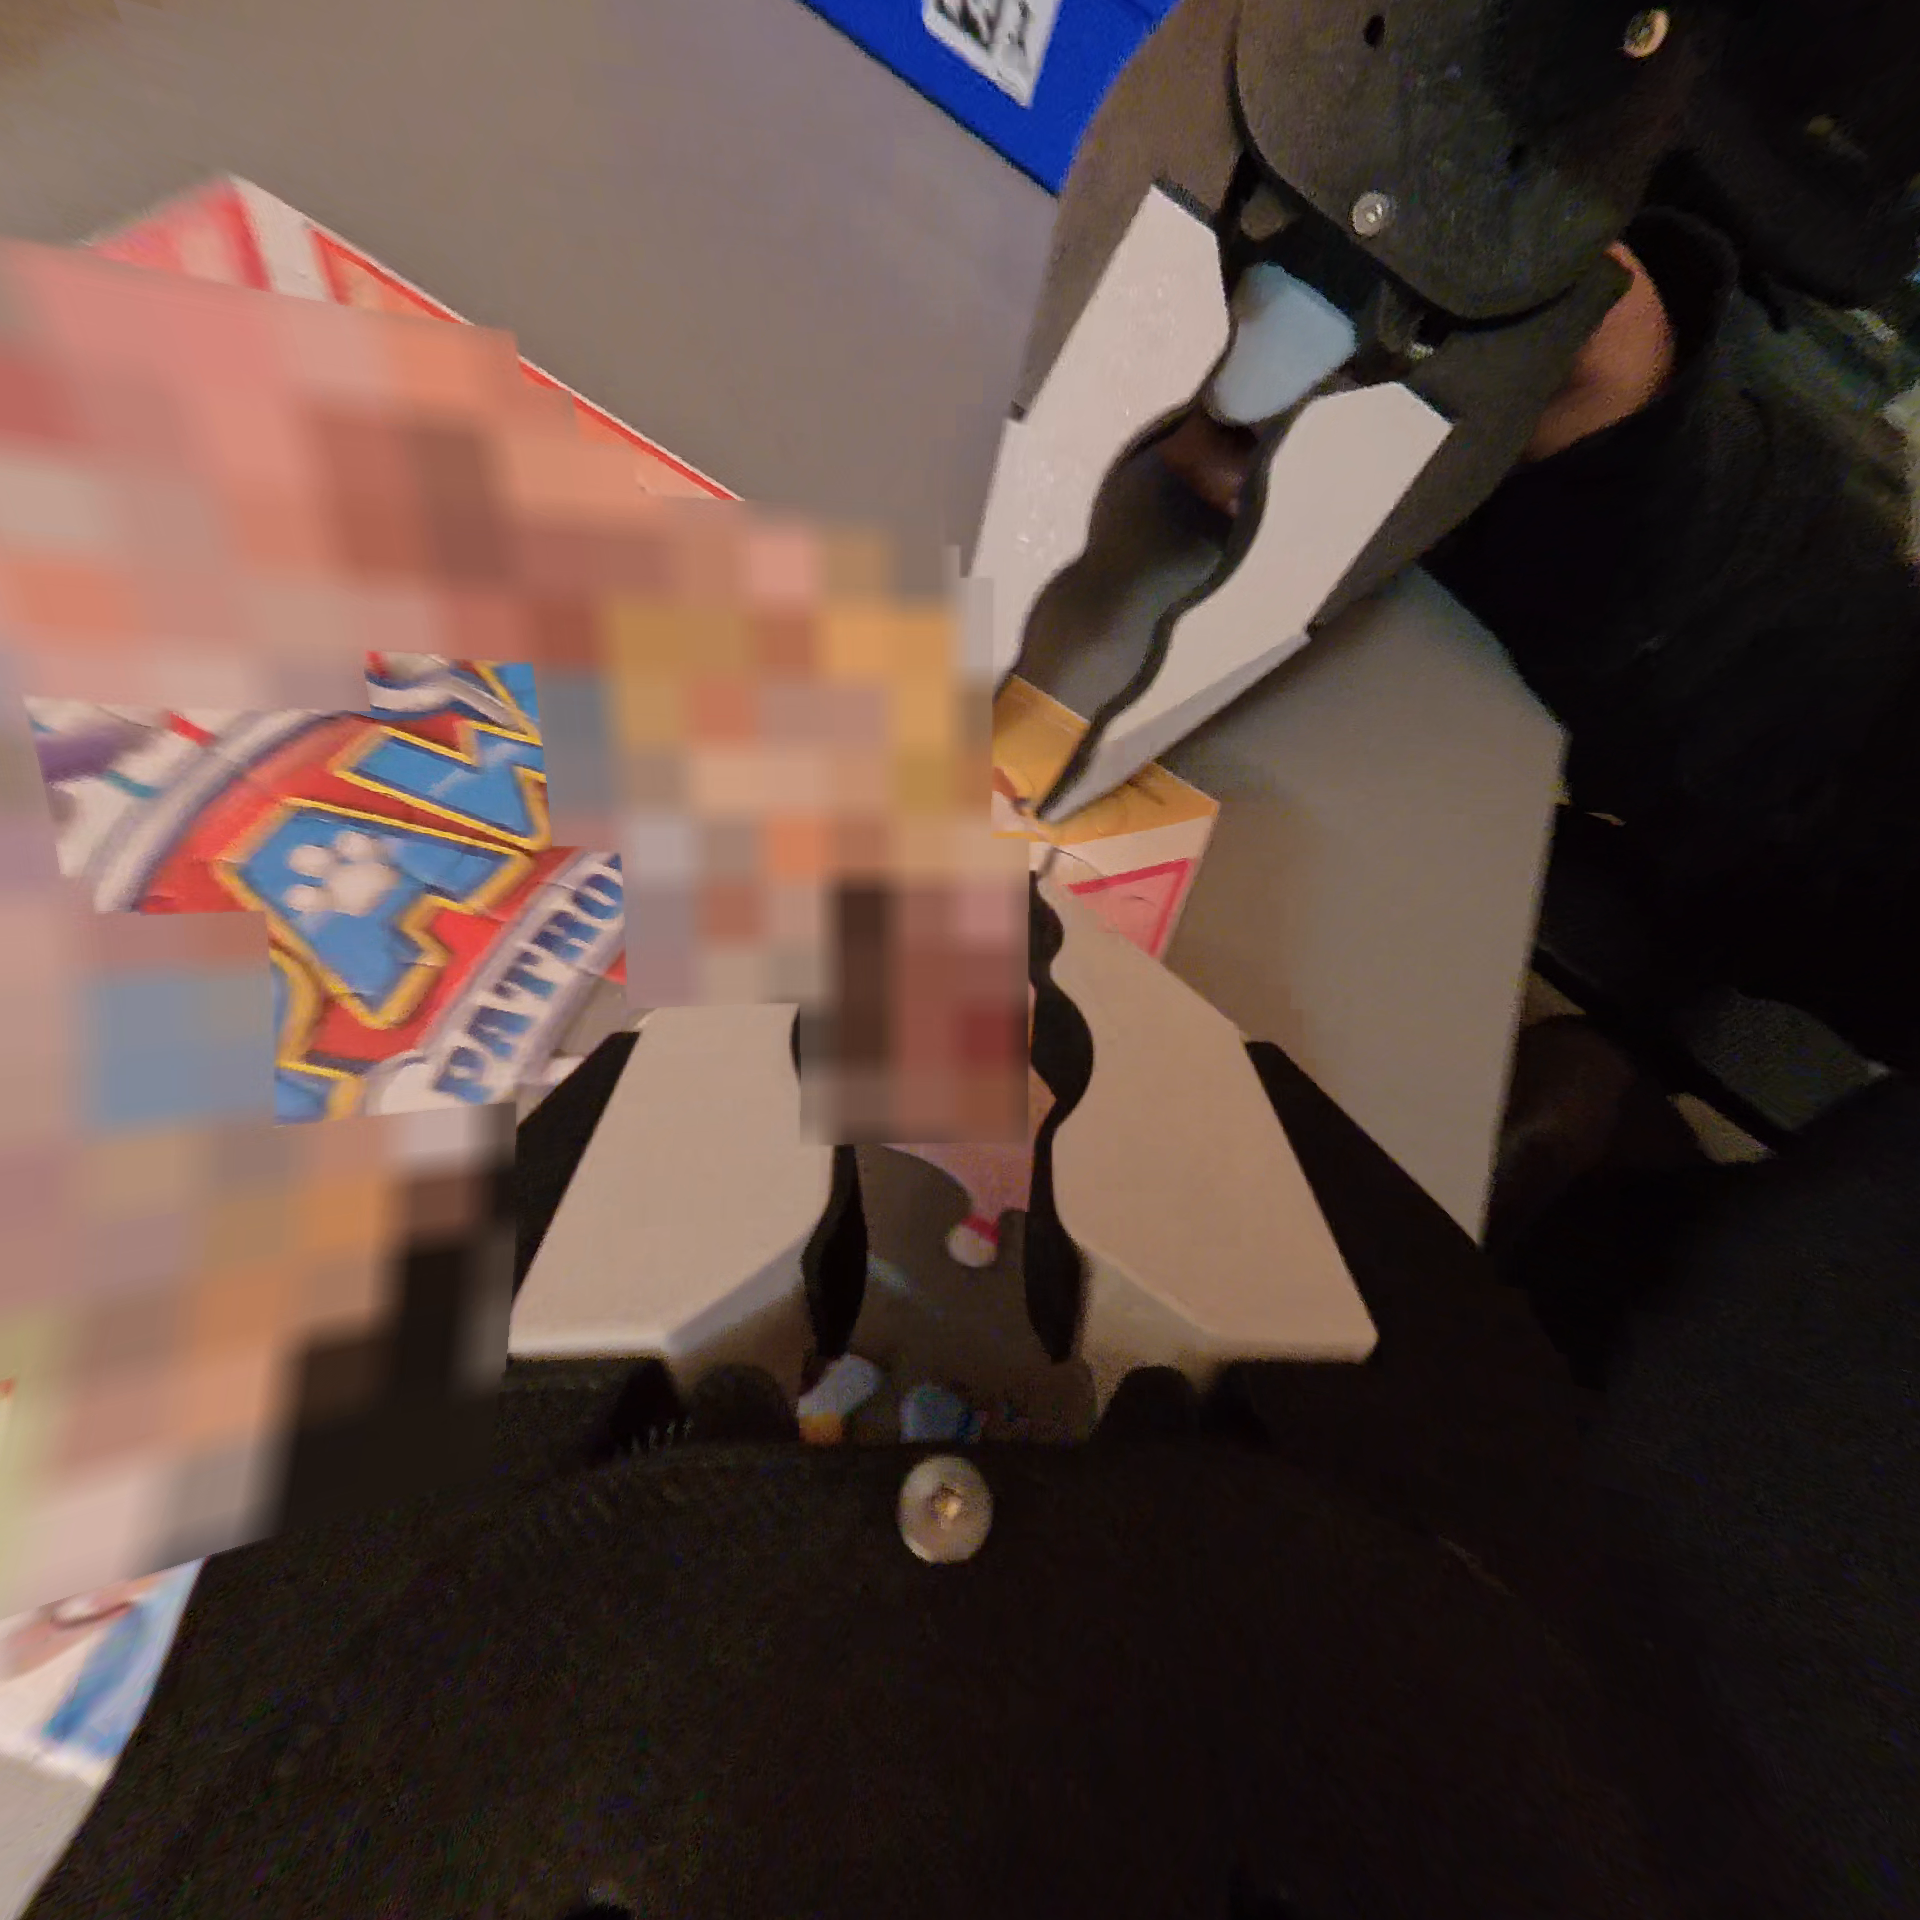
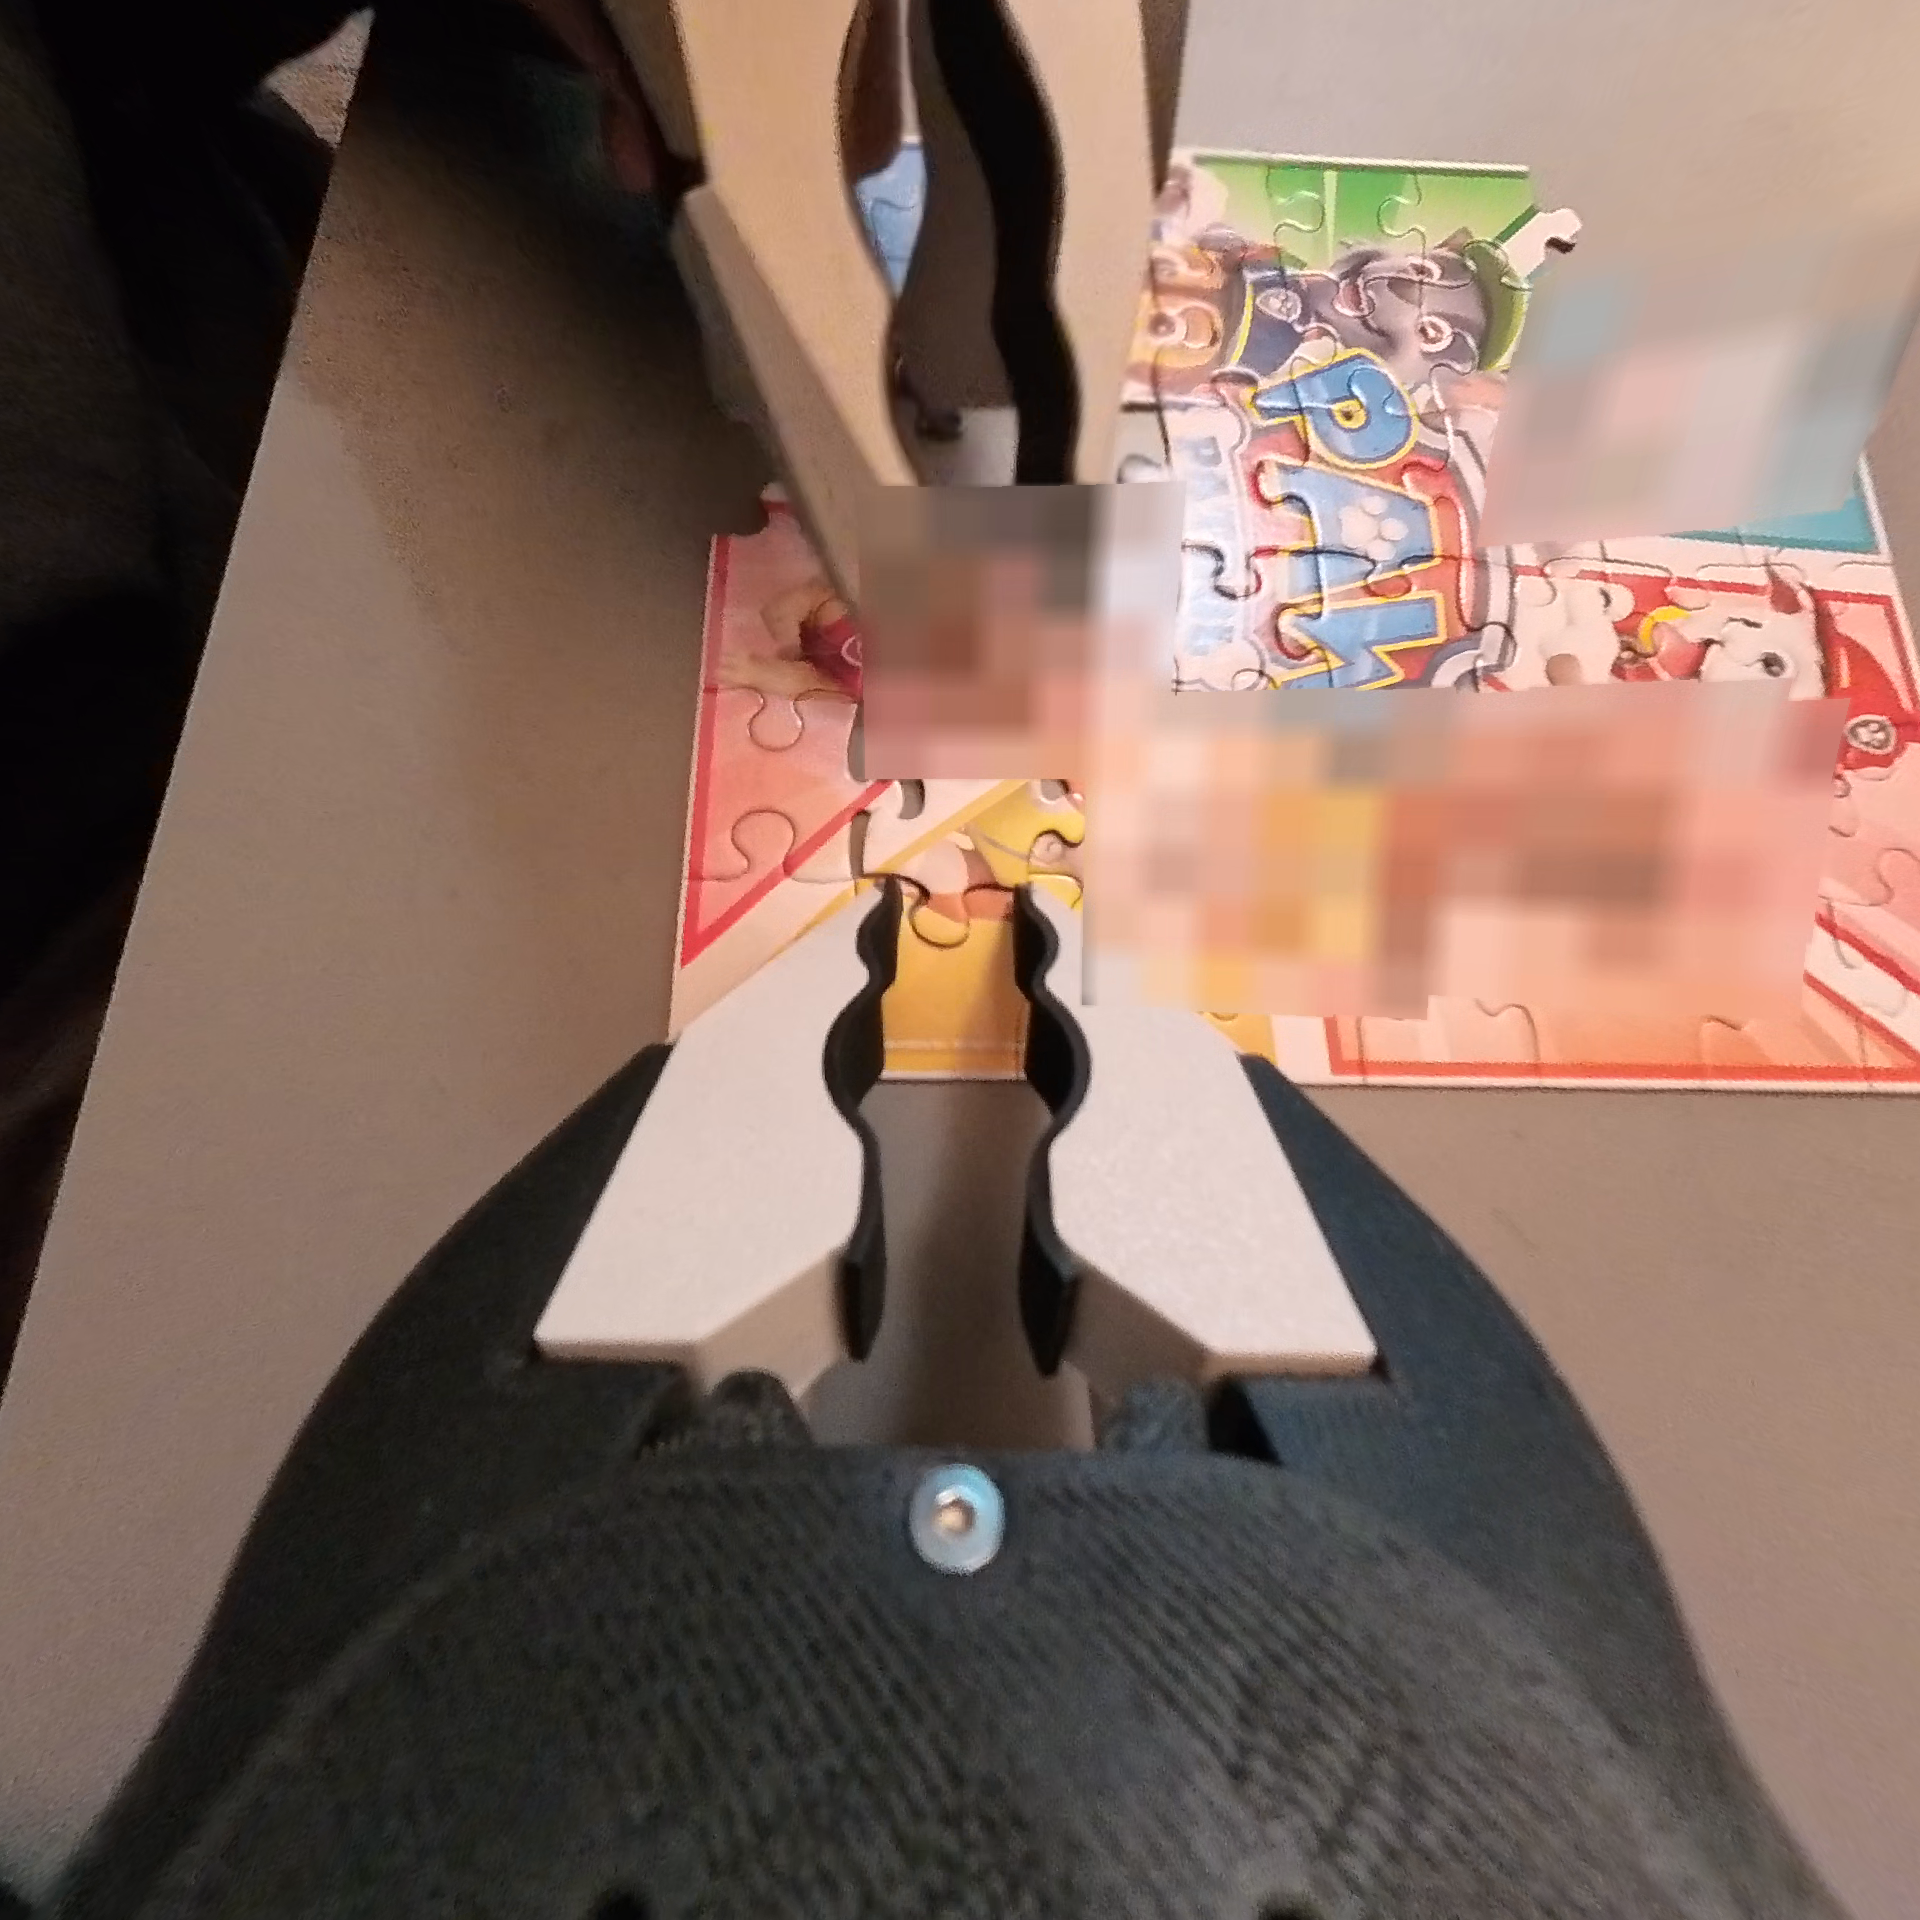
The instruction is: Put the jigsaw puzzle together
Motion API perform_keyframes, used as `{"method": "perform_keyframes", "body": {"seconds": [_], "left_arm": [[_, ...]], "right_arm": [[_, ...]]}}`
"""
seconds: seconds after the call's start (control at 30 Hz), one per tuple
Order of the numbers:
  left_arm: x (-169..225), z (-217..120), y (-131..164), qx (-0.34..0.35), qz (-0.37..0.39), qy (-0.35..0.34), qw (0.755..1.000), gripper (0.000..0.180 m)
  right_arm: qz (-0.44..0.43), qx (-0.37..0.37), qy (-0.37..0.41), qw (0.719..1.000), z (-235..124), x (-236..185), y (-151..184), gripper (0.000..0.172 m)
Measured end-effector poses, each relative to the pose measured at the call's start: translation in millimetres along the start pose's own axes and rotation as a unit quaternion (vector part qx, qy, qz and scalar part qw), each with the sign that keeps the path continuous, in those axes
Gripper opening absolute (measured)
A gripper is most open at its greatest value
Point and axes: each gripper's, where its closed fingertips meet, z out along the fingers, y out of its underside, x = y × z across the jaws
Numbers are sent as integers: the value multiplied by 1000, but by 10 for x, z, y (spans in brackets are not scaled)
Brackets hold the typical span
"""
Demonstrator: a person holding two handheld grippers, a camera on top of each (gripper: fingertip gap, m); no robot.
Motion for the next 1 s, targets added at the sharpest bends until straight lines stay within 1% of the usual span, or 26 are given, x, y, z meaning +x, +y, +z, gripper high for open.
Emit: {"method": "perform_keyframes", "body": {"seconds": [0.07,0.1,0.17,0.23,0.3,0.4,0.53,0.63,0.8,1.0], "left_arm": [[102,51,61,-26,-24,23,999,31],[130,70,90,-36,-21,25,999,31],[72,100,151,-56,2,-6,998,34],[43,109,145,-56,22,-28,998,33],[68,115,153,-63,26,-29,997,36],[121,114,190,-80,36,-24,996,35],[117,84,213,-98,54,-42,993,34],[103,62,226,-106,61,-50,991,32],[171,54,243,-109,55,-25,992,29],[200,53,250,-113,65,-24,991,29]], "right_arm": [[1,1,-1,1000,7,-4,-5,20],[2,1,-2,1000,9,-5,-5,20],[2,1,-2,1000,9,-5,-6,20],[3,0,-1,1000,11,-3,-6,20],[3,0,-1,1000,13,-3,-7,19],[4,0,1,1000,13,6,-5,19],[7,1,-1,1000,20,1,-9,17],[6,3,-4,1000,26,-8,-15,15],[4,4,-4,1000,30,-12,-19,14],[2,5,-6,1000,33,-19,-23,14]]}}
